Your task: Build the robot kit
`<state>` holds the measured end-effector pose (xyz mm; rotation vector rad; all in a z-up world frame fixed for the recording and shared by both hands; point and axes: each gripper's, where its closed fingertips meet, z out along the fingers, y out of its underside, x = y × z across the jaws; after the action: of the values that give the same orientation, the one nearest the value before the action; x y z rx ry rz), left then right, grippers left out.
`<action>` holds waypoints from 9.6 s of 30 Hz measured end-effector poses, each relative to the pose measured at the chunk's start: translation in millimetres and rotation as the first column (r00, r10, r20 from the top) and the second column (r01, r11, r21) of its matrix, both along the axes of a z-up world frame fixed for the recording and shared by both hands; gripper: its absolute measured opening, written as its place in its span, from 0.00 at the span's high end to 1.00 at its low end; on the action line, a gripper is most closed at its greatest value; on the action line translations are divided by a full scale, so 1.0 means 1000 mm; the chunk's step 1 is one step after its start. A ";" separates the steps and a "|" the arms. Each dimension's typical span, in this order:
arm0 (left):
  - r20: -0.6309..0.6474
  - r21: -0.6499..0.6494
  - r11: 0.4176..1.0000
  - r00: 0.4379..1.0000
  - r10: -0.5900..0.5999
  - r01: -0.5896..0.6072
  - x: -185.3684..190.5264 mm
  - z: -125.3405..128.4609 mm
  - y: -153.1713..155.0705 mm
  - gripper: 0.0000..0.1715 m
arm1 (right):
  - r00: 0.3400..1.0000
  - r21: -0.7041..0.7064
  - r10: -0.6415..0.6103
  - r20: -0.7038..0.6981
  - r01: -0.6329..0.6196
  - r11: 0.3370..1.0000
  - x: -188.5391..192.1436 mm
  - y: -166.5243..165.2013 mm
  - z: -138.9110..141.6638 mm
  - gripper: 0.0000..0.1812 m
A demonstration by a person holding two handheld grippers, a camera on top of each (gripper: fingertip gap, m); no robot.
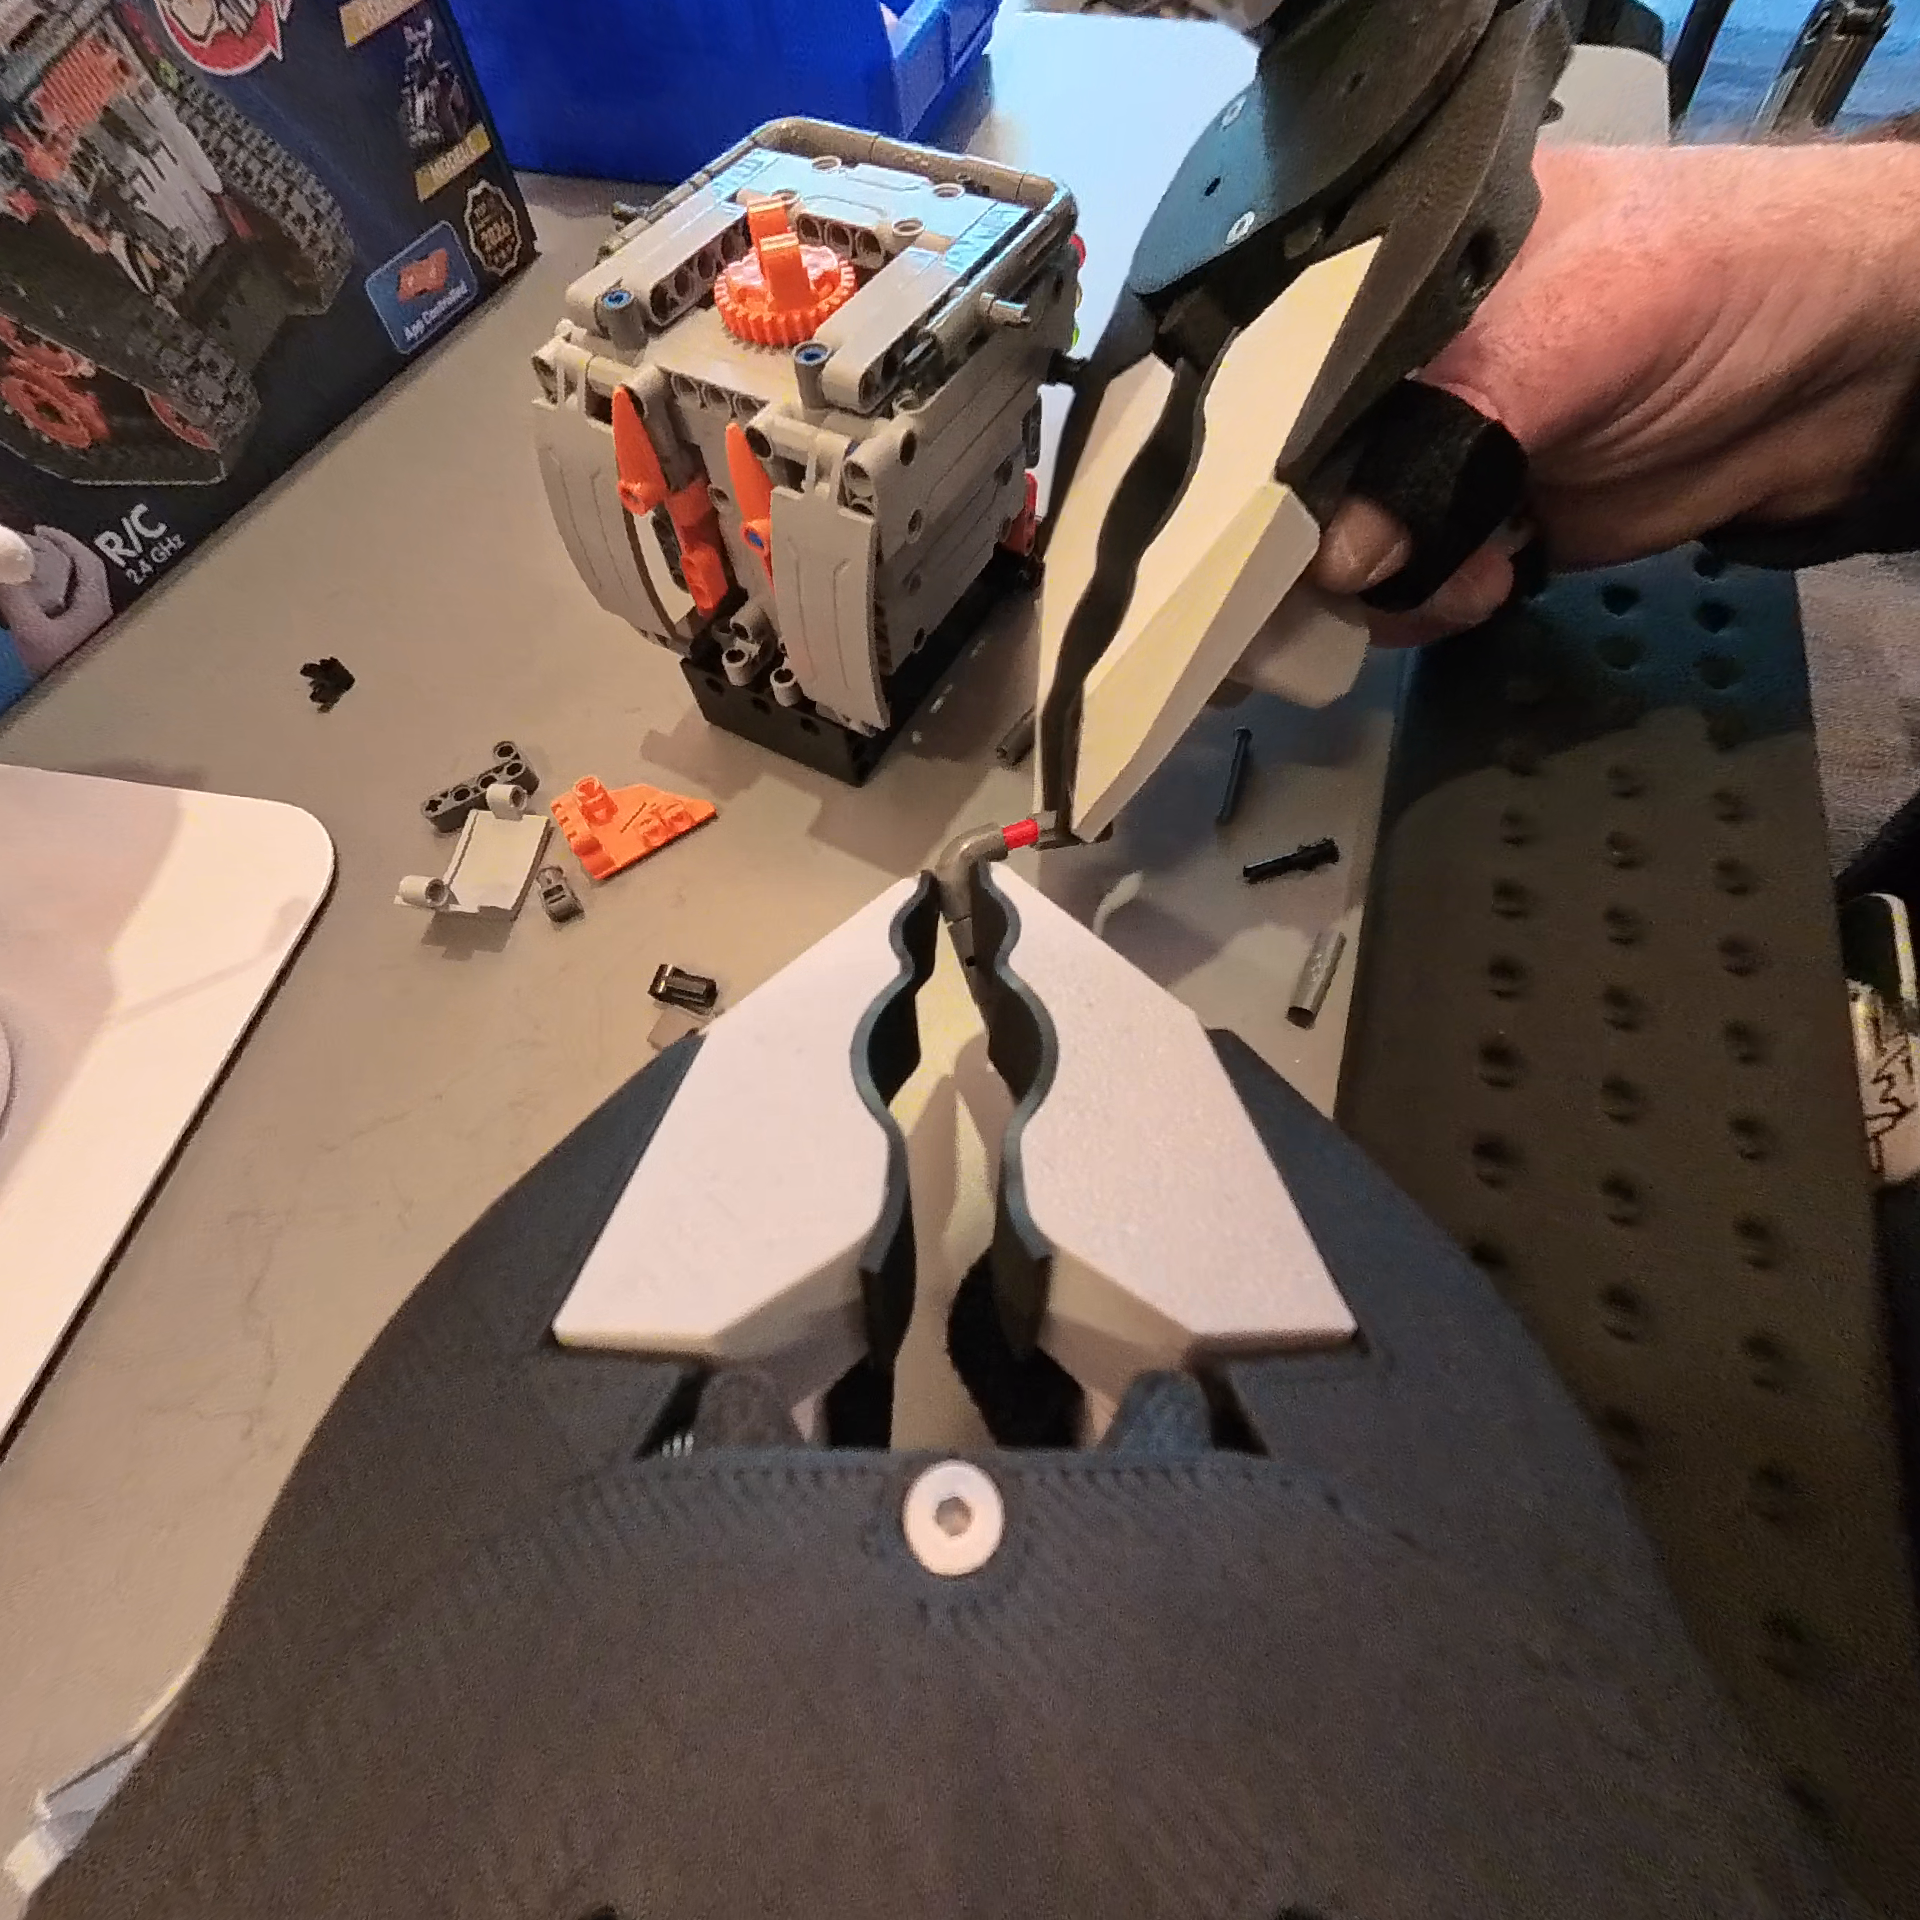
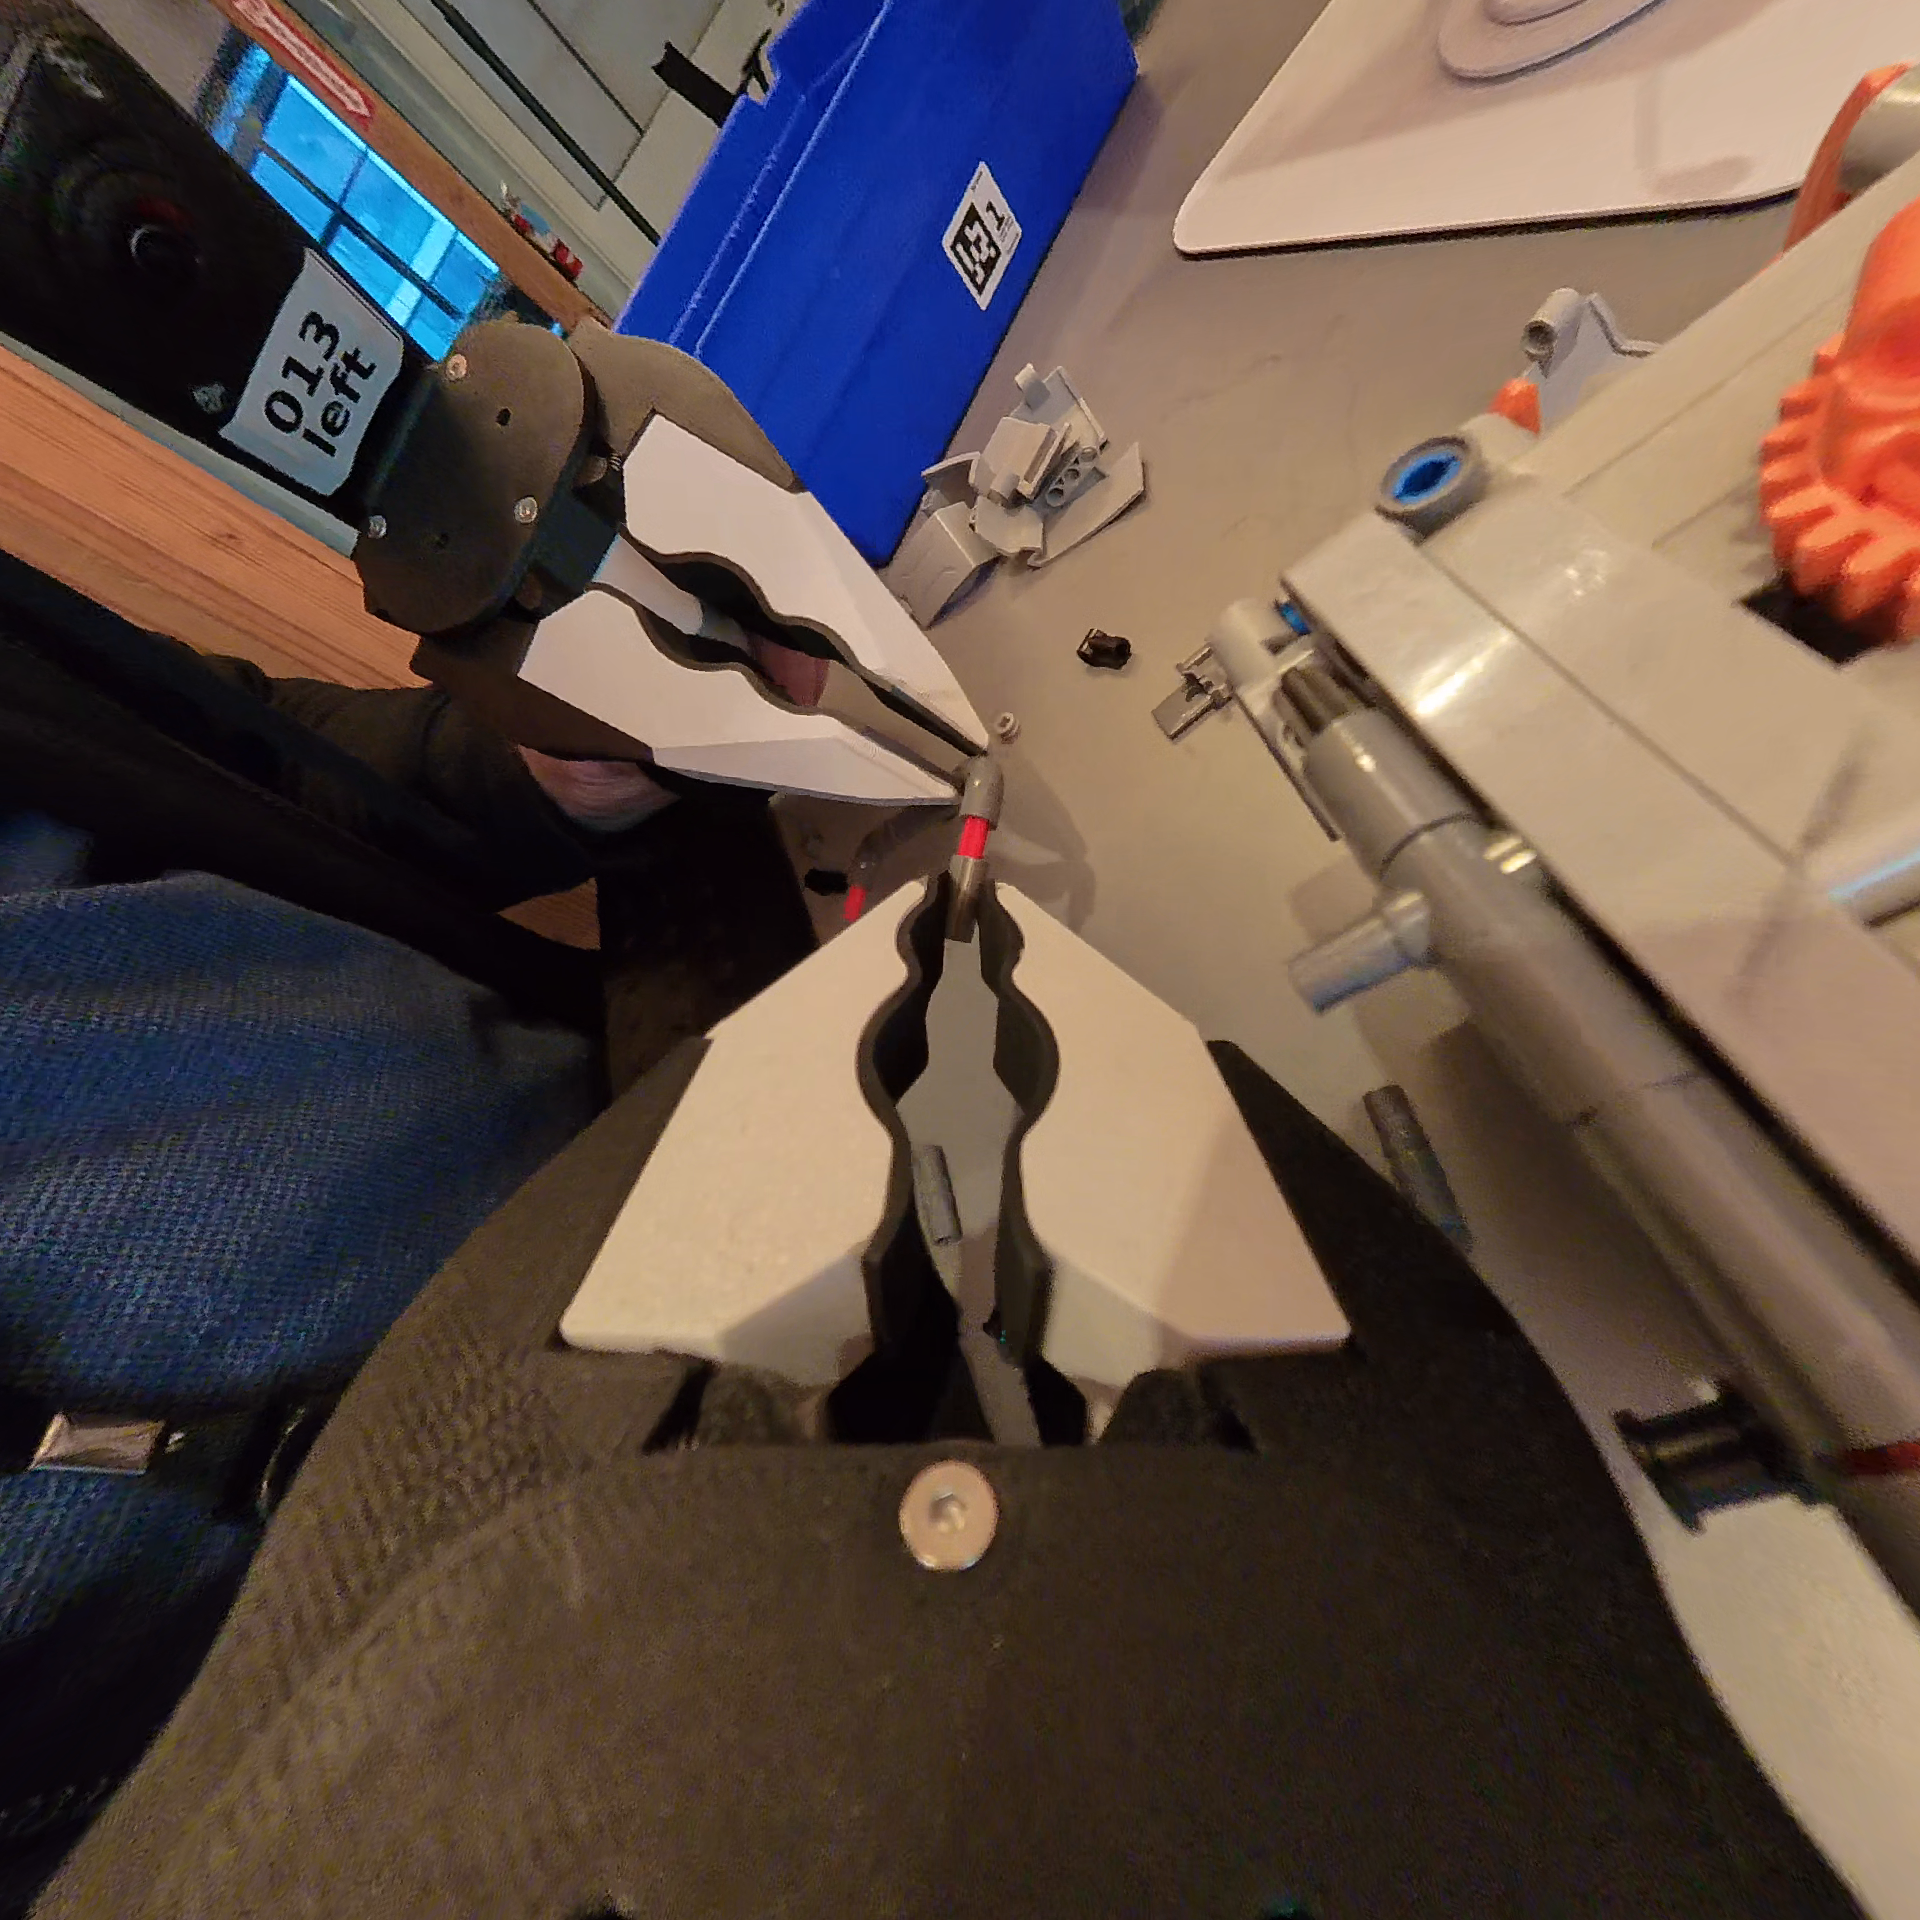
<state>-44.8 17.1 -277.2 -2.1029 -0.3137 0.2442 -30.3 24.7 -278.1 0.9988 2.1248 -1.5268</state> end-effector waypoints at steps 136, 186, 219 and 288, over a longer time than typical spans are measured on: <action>0.294 -0.312 0.950 0.953 0.080 0.016 -0.012 -0.058 0.006 0.97 | 0.956 0.523 0.036 -0.292 0.128 0.843 -0.016 0.015 -0.057 0.98; 0.343 -0.295 0.954 0.938 0.047 0.060 -0.008 -0.058 0.008 0.96 | 0.868 0.613 0.188 -0.460 0.157 0.774 -0.015 0.020 -0.056 0.98; 0.358 -0.299 0.954 0.928 0.108 0.005 -0.012 -0.037 0.000 0.98 | 0.747 0.684 0.317 -0.585 0.244 0.687 -0.018 0.022 -0.051 0.98; 0.148 -0.210 0.914 0.935 -0.321 0.347 0.060 -0.059 0.003 0.97 | 0.760 0.475 0.595 -0.263 -0.435 0.765 0.046 0.001 -0.057 0.98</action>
<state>15.4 20.5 -335.7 -2.3660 0.0181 -0.0432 15.6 26.0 -335.0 0.1090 2.7566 -1.1020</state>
